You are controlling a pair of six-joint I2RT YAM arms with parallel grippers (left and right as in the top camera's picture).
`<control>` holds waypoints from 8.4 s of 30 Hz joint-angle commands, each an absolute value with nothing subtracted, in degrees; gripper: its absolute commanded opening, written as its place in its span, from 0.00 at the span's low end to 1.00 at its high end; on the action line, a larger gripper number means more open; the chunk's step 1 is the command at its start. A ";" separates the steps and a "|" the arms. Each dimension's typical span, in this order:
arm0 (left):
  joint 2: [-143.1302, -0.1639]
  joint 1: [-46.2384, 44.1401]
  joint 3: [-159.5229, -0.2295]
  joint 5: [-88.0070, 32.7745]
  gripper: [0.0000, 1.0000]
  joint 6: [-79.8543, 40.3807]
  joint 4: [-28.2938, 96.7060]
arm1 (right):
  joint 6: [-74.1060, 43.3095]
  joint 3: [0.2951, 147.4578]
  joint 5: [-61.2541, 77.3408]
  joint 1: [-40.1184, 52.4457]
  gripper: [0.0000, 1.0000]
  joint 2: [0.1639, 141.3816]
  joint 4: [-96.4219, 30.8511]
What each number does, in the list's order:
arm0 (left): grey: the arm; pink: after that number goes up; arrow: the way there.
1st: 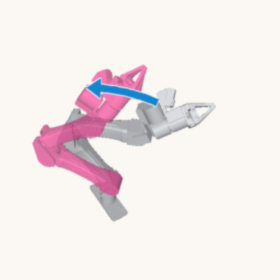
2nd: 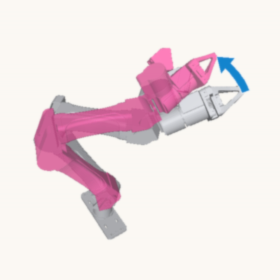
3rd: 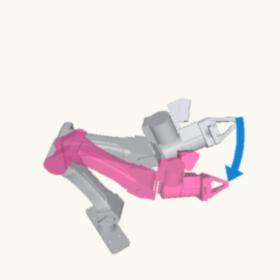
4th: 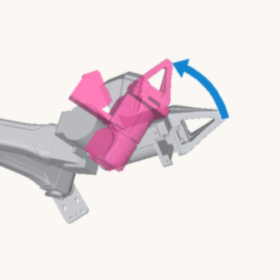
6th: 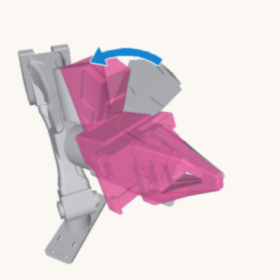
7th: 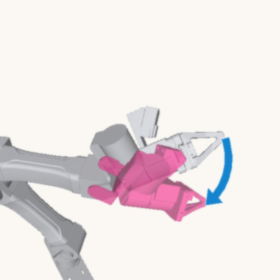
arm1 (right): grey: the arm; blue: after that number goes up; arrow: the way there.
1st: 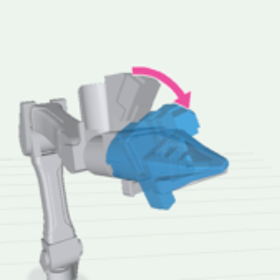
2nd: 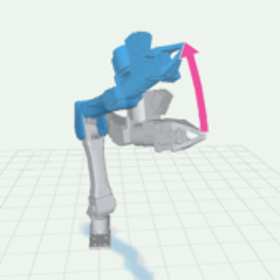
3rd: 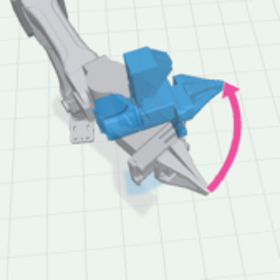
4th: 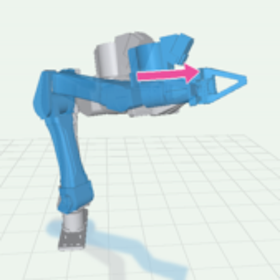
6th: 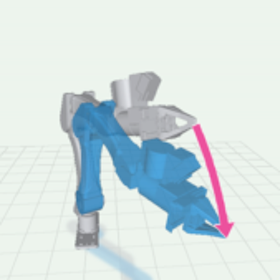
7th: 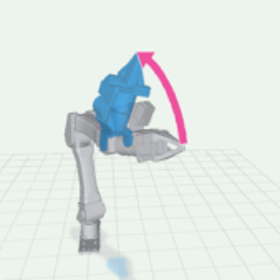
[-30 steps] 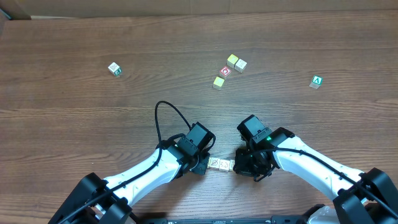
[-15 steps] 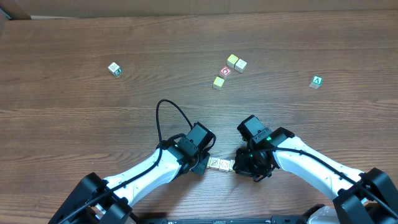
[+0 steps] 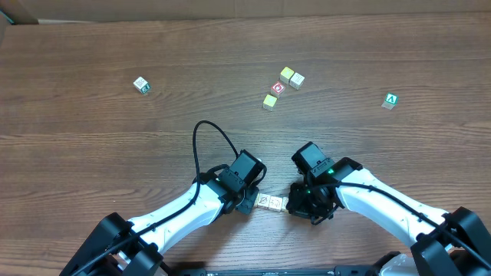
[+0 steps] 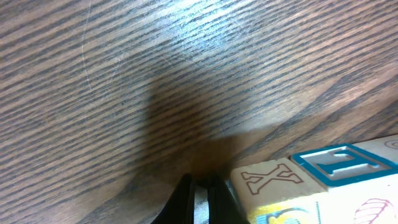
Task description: Flip 4 blocks
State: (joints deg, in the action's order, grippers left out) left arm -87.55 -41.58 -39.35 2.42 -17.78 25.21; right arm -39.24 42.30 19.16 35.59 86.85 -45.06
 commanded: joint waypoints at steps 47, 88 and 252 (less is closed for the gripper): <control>-95.57 -40.80 -40.21 1.91 0.04 -15.88 23.97 | -48.71 41.98 20.69 38.68 0.04 86.91 -45.34; -95.59 -40.03 -40.18 9.43 0.04 -1.69 23.44 | -61.19 41.98 20.49 43.13 0.04 86.91 -43.33; -95.57 -34.22 -40.18 -8.60 0.04 5.89 24.18 | -54.08 42.30 16.21 43.18 0.04 85.32 -42.48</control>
